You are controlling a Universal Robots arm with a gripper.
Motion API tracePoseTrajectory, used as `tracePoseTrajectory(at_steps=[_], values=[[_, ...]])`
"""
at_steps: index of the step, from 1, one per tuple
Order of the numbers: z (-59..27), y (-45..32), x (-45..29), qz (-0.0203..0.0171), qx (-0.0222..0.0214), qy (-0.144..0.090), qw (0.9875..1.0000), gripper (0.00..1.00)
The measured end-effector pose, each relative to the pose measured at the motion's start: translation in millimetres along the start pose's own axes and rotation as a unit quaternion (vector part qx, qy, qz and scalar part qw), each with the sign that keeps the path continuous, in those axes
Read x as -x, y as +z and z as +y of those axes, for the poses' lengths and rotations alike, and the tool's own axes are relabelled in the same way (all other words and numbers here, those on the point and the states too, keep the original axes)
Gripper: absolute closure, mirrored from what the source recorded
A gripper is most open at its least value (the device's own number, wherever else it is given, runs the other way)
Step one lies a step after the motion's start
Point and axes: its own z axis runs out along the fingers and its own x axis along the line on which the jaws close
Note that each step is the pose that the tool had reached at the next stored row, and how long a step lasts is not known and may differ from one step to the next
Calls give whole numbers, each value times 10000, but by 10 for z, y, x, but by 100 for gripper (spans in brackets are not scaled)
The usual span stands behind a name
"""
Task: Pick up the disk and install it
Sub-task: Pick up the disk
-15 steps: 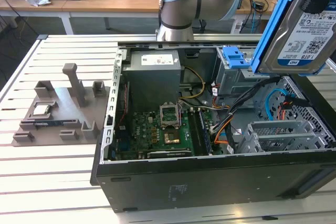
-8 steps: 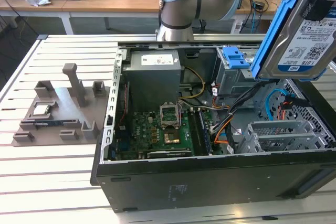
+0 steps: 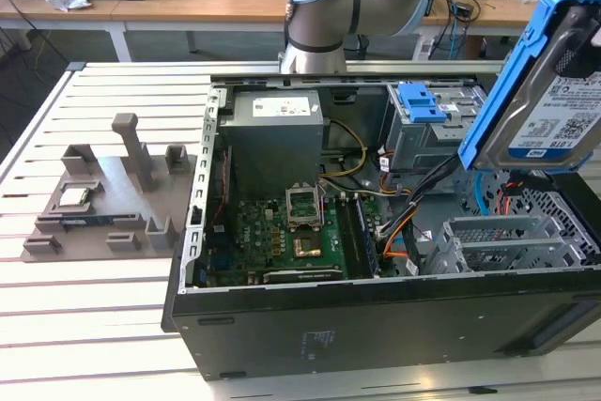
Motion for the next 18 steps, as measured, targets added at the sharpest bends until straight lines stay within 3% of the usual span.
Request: tracePoseTrajectory(at_steps=[4, 12, 18], values=[[-131, 109, -10, 1, 5, -3, 10000, 63], [-196, 325, -49, 6, 15, -67, 10000, 63], [-217, 458, -138, 9, 16, -69, 10000, 63]])
